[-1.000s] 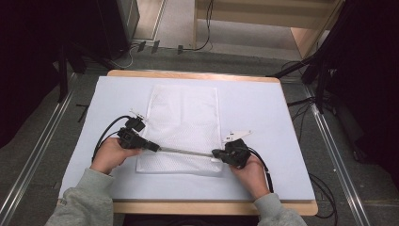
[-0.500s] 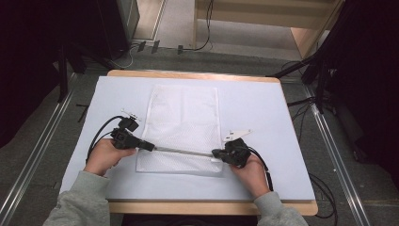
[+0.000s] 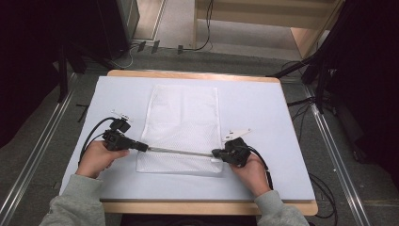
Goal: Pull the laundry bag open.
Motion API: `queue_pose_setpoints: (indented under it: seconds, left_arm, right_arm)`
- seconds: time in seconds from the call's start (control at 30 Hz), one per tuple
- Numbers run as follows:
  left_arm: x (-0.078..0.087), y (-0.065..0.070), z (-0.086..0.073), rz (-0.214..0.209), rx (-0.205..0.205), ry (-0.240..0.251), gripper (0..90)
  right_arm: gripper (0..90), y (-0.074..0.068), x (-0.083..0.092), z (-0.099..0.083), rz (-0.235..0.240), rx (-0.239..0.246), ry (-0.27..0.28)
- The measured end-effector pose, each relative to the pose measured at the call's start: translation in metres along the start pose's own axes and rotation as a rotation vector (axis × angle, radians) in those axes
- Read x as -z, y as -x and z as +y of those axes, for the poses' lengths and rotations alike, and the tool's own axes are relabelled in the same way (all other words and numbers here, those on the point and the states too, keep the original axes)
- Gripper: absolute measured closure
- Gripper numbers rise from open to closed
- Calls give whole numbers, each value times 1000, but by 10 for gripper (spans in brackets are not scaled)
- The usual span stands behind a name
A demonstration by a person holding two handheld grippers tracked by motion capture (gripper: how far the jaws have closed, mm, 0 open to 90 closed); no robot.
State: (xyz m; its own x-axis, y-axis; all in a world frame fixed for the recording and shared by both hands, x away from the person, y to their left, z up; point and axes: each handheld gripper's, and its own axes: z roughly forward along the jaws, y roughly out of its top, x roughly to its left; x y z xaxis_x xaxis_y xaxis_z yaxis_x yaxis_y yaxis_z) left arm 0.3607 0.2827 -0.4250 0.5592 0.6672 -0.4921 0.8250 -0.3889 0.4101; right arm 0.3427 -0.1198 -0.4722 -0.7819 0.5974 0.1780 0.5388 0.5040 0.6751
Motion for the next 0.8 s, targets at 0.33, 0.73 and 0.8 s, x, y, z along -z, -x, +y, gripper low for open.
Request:
queue_pose_setpoints:
  seconds: [0.33, 0.73, 0.8]
  left_arm:
    - [6, -3, -7, 15, 12, 20, 881]
    - [15, -8, -17, 23, 25, 51, 881]
    - [16, -9, -18, 19, 32, 53, 881]
  right_arm:
    - [900, 1, 0, 1, 9, -5, -6]
    - [900, 4, 0, 0, 29, -4, -4]
    - [900, 5, 0, -1, 38, 4, 6]
